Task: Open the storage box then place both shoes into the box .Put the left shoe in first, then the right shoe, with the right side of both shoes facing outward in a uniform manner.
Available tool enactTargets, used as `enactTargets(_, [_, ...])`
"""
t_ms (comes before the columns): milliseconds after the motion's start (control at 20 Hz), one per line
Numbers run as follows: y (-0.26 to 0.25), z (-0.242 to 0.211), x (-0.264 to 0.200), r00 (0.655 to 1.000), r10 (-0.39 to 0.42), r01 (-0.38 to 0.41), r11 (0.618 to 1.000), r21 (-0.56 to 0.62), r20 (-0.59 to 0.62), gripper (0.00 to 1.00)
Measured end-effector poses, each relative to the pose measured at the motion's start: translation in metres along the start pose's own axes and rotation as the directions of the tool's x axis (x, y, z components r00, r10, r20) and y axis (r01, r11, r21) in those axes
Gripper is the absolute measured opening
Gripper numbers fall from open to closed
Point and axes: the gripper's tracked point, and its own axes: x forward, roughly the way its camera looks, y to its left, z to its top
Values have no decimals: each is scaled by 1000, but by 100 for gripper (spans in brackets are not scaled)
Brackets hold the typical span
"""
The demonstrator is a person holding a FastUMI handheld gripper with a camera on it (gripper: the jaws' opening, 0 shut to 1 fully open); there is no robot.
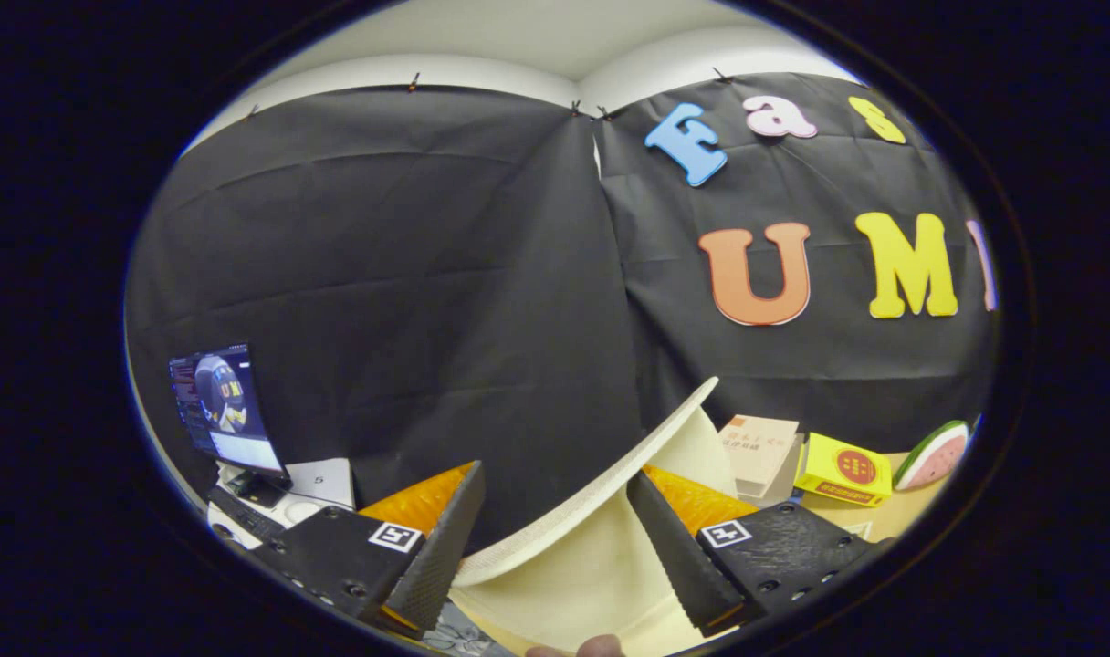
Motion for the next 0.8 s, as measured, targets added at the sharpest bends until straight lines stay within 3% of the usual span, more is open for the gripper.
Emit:
enactTargets(350, [23,-24,38,996,-17,10,997,-73,-89,98])
enactTargets(800, [18,-4,54,990,-34,37,999,21,-140,98])
